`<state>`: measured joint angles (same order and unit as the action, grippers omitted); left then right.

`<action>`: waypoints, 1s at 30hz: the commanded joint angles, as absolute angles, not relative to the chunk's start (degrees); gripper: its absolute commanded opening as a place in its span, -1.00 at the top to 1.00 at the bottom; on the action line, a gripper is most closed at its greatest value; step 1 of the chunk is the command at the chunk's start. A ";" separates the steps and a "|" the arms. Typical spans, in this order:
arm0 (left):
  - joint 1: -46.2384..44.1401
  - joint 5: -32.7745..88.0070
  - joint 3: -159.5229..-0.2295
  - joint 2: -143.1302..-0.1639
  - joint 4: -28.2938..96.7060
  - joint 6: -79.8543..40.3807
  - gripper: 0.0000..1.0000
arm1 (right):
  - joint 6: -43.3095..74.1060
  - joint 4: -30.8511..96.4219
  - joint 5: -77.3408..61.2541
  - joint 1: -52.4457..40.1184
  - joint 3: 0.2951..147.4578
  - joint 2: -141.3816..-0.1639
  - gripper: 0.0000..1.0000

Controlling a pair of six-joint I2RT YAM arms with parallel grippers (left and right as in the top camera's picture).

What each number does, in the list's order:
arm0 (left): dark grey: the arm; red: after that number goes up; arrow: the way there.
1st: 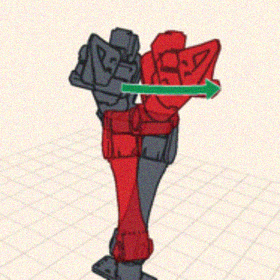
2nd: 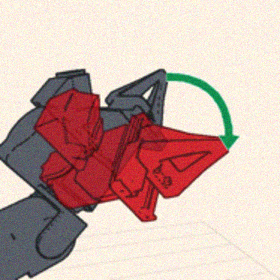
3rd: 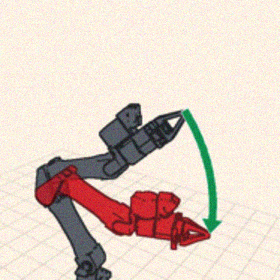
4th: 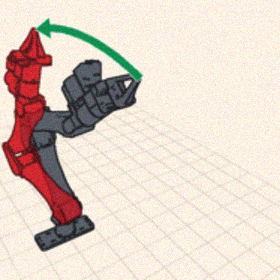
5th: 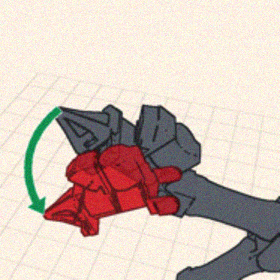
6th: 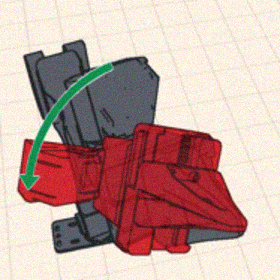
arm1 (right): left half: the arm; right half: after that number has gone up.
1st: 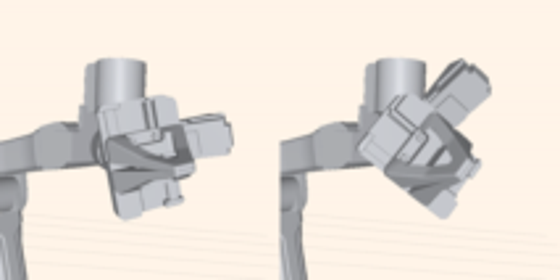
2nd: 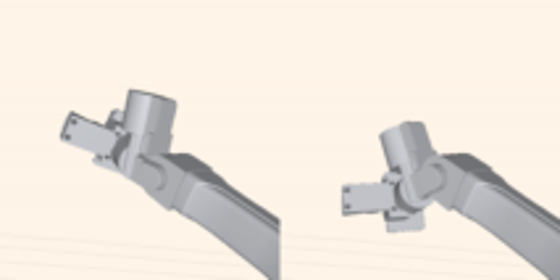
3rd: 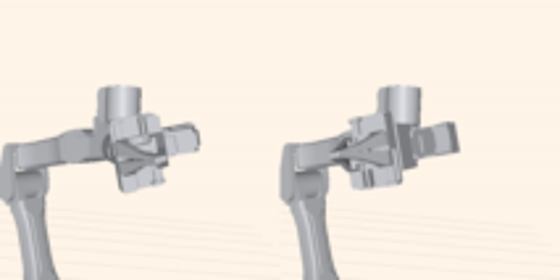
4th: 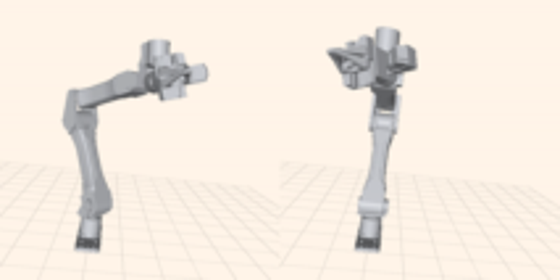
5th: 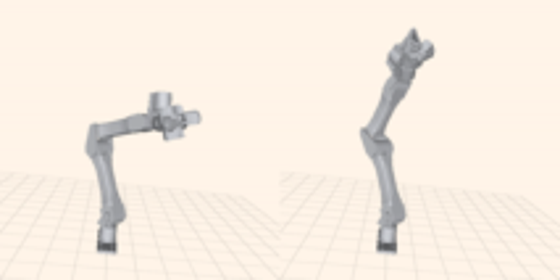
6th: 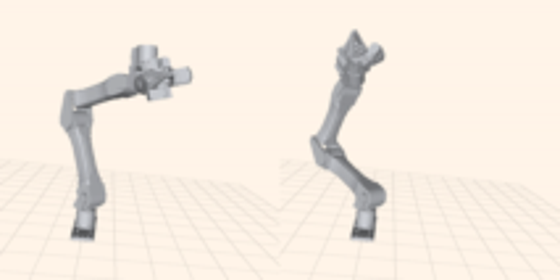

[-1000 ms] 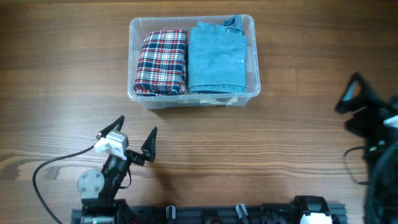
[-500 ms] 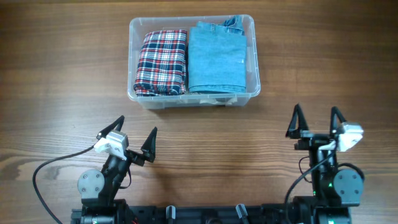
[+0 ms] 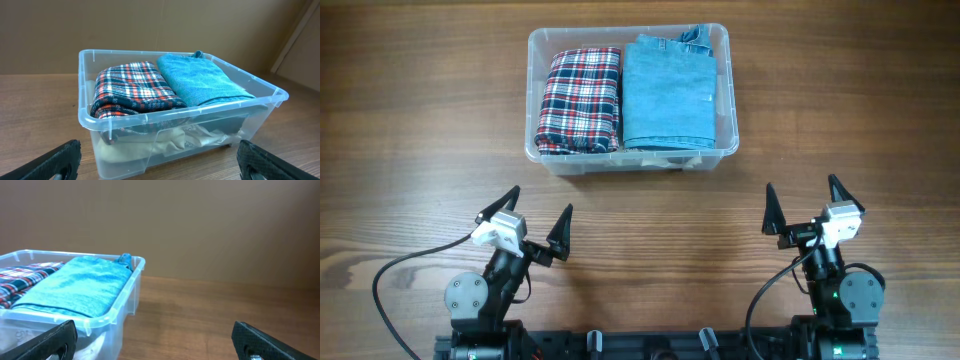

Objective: Pack container

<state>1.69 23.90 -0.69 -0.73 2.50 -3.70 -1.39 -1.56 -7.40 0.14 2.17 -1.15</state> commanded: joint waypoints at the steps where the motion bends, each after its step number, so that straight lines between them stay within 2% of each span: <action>1: 2.15 23.77 -0.32 -0.16 2.39 -2.98 -1.00 | 0.12 -1.04 -5.10 0.01 0.30 -0.19 -0.99; 30: 2.15 23.77 -0.32 -0.16 2.39 -2.98 -1.00 | 0.14 -0.27 -4.51 0.01 0.30 -0.80 -1.00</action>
